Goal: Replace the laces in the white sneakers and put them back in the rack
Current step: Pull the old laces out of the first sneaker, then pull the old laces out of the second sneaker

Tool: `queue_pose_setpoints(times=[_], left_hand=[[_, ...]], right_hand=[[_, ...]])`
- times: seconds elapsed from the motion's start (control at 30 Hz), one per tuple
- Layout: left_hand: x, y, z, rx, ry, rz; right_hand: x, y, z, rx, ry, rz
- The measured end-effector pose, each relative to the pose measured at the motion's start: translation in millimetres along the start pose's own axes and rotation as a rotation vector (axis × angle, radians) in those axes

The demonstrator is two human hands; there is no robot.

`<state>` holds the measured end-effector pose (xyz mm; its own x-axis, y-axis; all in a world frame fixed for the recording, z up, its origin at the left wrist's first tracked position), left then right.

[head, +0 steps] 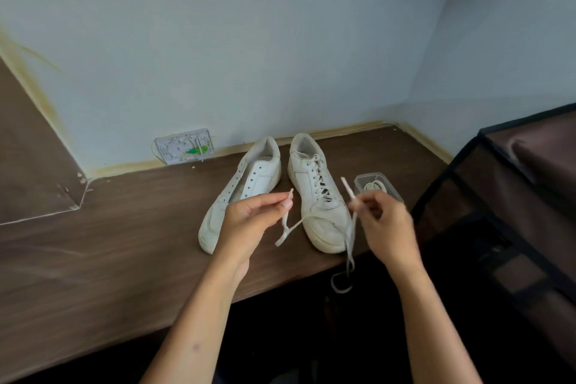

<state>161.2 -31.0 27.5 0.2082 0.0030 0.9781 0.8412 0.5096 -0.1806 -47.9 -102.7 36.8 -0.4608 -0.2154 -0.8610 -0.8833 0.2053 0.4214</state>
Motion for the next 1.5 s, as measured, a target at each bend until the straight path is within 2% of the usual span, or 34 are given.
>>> queue_pose_setpoints(times=[0.17,0.27,0.37,0.43,0.5,0.57,0.63,0.77,0.93,1.03,1.1,1.17,1.27,1.4,1.5], left_hand=[[67.4,-29.3,26.4,-0.091,-0.196,0.027],[101.8,-38.3,41.2,-0.088,-0.258,0.061],[122.4,-47.2,53.5,-0.125,-0.245,0.043],[127.5,-55.9,63.3,-0.256,-0.155,0.027],[122.8,-64.7,72.8,-0.452,0.001,0.011],[119.5,-65.4,81.3,-0.570,0.139,0.001],[121.1,-57.0,80.5,-0.577,0.118,-0.051],[142.4,-30.0,73.2,-0.467,-0.080,-0.346],[168.8,-14.2,73.5,-0.397,-0.150,-0.402],[181.2,-16.7,80.8,-0.374,-0.233,-0.450],[185.4,-21.0,87.3,-0.371,-0.291,-0.550],[186.4,-25.9,92.9,-0.371,-0.364,-0.671],[185.2,-34.3,99.6,-0.407,-0.412,-0.737],[182.5,-43.8,105.6,-0.409,-0.493,-0.722],[179.7,-45.5,107.9,-0.396,-0.468,-0.620]], right_hand=[[-82.2,5.4,22.8,-0.265,0.089,-0.457],[-116.9,18.0,28.6,-0.325,0.059,-0.645],[-142.2,33.0,31.4,-0.278,0.038,-0.741],[-156.9,42.4,32.7,-0.236,0.045,-0.769],[-167.2,49.1,32.2,-0.194,0.045,-0.778],[-172.8,57.8,28.2,-0.145,0.021,-0.811],[-174.0,70.3,20.1,-0.073,0.004,-0.846],[-155.3,100.9,5.2,0.086,-0.051,-0.867],[-115.5,121.1,5.6,0.168,-0.118,-0.764],[-91.5,113.9,12.7,0.074,-0.196,-0.519],[-79.2,105.9,20.8,0.010,-0.230,-0.233],[-81.9,101.7,29.9,0.012,-0.172,-0.048],[-104.8,90.1,41.6,-0.056,-0.089,-0.282],[-136.7,58.0,58.9,-0.417,-0.111,-0.580],[-152.6,43.0,71.4,-0.580,-0.127,-0.746]])
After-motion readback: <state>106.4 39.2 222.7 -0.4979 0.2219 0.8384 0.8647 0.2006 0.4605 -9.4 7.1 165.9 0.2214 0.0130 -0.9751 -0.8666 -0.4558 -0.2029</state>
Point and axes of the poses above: each hand's wrist, its own z-axis away from the middle knuckle, its own y-axis out of the back of the hand, x = y × z, the point moved 4 cm from there along -z, towards the middle knuckle, and after that the axes turned 10 degrees about x, right-handed, at the moved point
